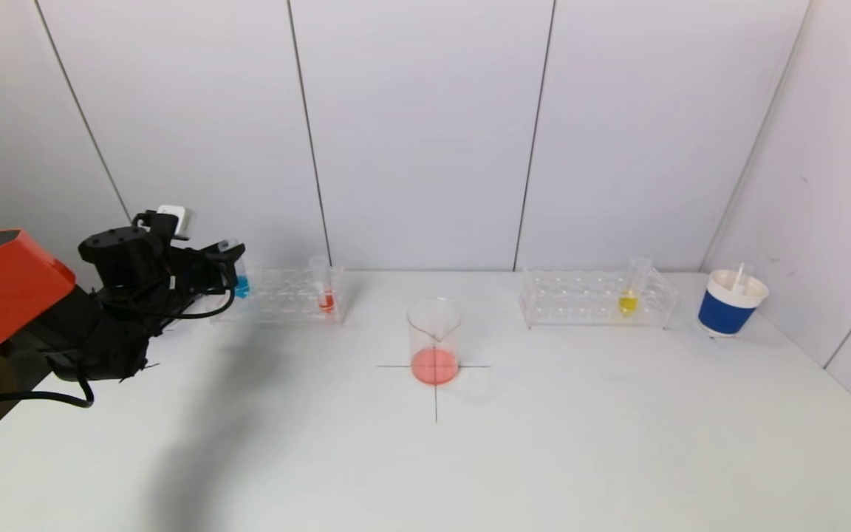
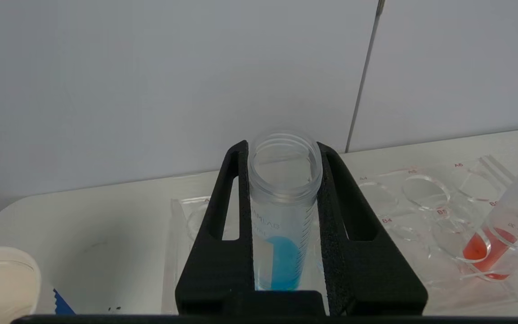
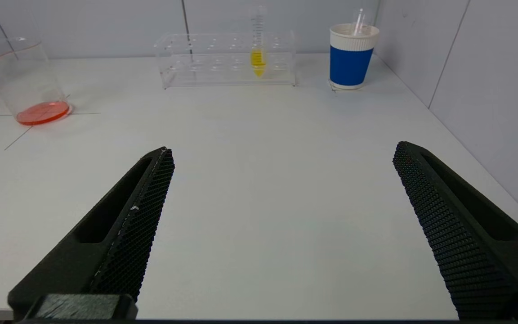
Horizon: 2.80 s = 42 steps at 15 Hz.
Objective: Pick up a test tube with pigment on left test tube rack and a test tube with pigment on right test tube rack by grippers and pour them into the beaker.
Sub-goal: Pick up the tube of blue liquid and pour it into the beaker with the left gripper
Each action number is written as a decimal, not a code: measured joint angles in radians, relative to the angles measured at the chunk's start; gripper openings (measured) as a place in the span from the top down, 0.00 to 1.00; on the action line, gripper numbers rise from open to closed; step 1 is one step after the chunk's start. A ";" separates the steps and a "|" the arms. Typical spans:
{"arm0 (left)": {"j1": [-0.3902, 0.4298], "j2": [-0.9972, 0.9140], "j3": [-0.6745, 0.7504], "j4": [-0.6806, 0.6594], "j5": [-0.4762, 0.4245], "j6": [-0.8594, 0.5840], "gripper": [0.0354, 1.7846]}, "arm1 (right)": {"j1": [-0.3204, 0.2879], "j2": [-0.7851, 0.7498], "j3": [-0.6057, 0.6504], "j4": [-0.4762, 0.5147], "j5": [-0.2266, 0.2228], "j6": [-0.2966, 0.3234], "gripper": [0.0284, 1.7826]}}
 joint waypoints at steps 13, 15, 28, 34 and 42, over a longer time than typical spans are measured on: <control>-0.009 -0.116 -0.085 0.154 0.005 0.000 0.77 | 0.000 0.000 0.000 0.000 0.000 0.000 0.01; -0.010 -0.141 -0.100 0.196 0.005 0.000 0.77 | 0.000 0.000 0.000 0.000 0.000 0.000 0.01; -0.174 -0.342 -0.226 0.535 0.079 0.057 0.77 | 0.000 0.000 0.000 0.000 0.000 0.000 0.01; -0.273 -0.381 -0.279 0.613 0.137 0.131 0.77 | 0.000 0.000 0.000 0.000 0.000 0.000 0.01; -0.401 -0.383 -0.296 0.640 0.167 0.270 0.77 | 0.000 0.000 0.000 0.000 0.000 0.000 0.01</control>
